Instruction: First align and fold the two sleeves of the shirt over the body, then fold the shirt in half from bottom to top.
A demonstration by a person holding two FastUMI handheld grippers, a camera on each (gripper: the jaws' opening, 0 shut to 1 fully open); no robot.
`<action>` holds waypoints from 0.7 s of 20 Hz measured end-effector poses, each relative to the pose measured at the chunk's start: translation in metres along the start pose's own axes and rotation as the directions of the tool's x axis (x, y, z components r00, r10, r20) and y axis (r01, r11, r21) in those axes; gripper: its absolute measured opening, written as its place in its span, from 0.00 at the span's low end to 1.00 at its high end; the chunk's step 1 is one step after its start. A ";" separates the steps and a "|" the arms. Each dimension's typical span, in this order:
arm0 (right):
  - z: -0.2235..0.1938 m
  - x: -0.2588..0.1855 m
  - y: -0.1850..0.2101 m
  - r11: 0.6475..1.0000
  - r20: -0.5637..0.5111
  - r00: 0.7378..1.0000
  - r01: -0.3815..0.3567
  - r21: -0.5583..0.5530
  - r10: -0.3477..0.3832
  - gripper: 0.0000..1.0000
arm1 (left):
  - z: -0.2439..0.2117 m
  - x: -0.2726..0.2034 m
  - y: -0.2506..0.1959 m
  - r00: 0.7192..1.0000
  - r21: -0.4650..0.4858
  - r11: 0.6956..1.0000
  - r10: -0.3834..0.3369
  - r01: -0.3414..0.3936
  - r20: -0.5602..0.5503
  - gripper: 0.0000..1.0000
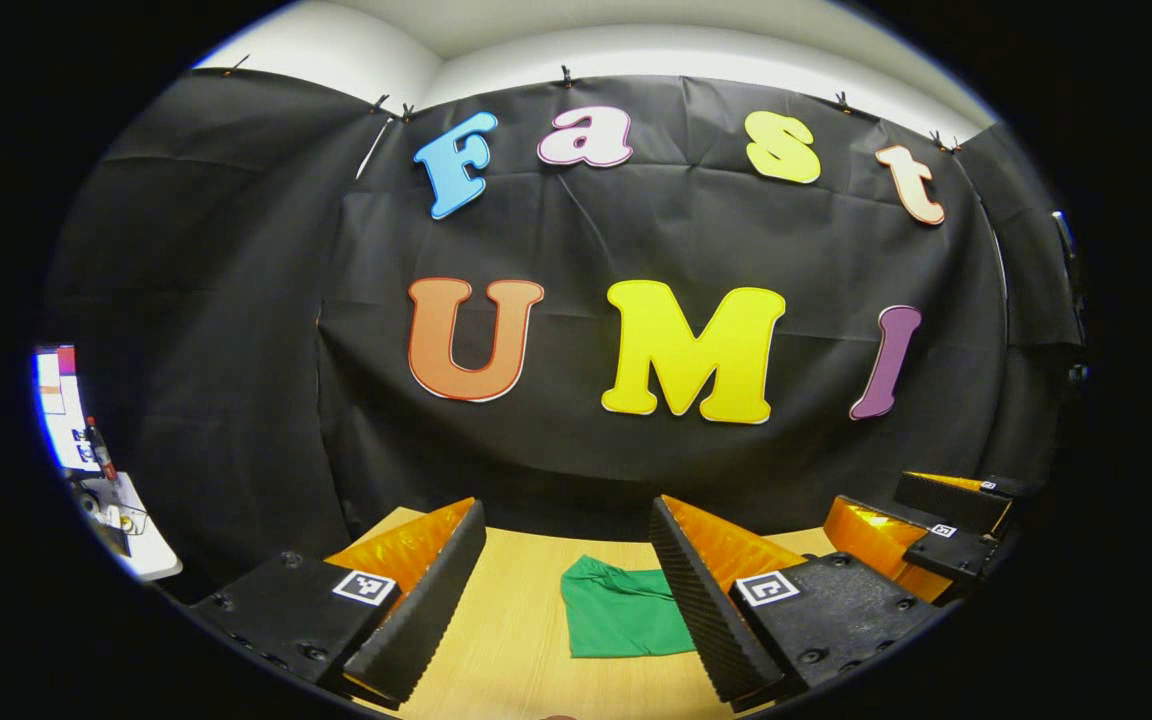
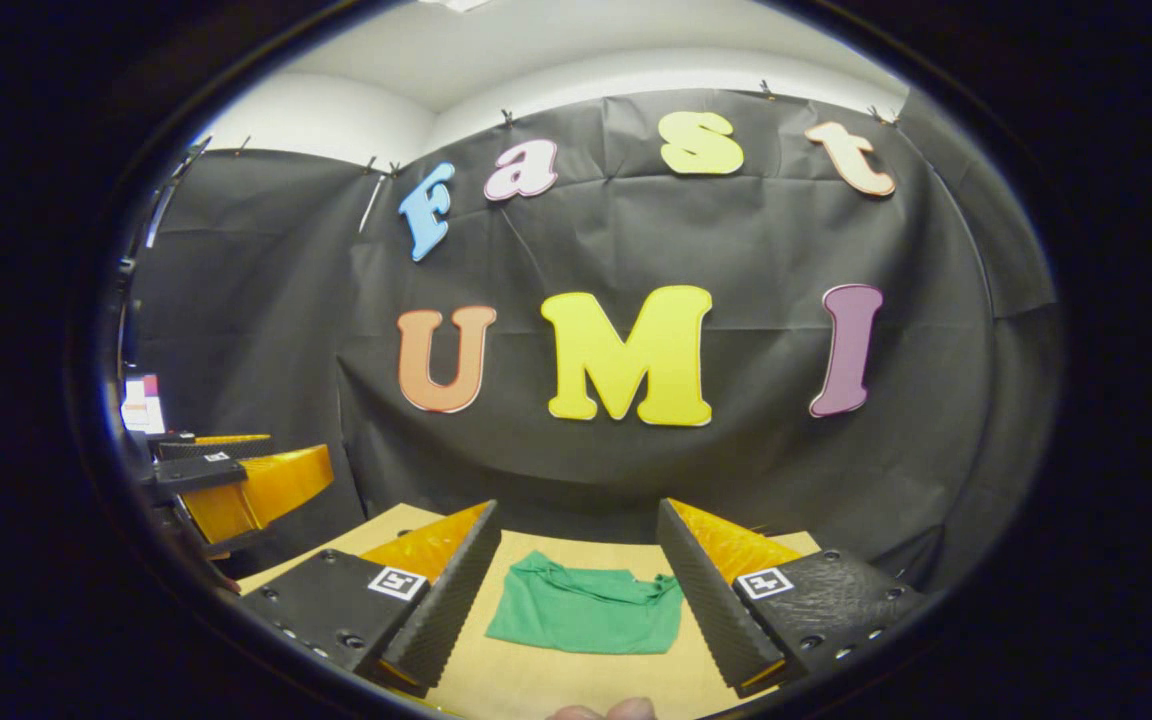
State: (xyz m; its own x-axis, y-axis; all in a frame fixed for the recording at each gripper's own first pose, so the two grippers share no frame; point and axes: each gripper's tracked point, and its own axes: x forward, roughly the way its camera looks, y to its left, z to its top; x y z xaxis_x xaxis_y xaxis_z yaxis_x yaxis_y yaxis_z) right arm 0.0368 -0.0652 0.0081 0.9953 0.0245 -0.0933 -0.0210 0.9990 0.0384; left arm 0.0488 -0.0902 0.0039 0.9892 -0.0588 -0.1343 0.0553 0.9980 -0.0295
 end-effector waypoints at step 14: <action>0.009 -0.005 0.052 0.998 0.017 0.998 -0.057 0.002 0.057 0.97 | 0.010 -0.014 0.035 0.999 0.016 1.000 0.026 -0.027 0.024 1.00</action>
State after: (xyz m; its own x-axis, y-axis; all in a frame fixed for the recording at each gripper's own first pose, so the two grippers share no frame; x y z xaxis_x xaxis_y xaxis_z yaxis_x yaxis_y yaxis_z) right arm 0.0319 -0.0141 0.0198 0.9939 0.0811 -0.0741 -0.0779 0.9959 0.0459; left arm 0.0378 -0.0540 0.0142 0.9933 -0.0319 -0.1115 0.0309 0.9995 -0.0104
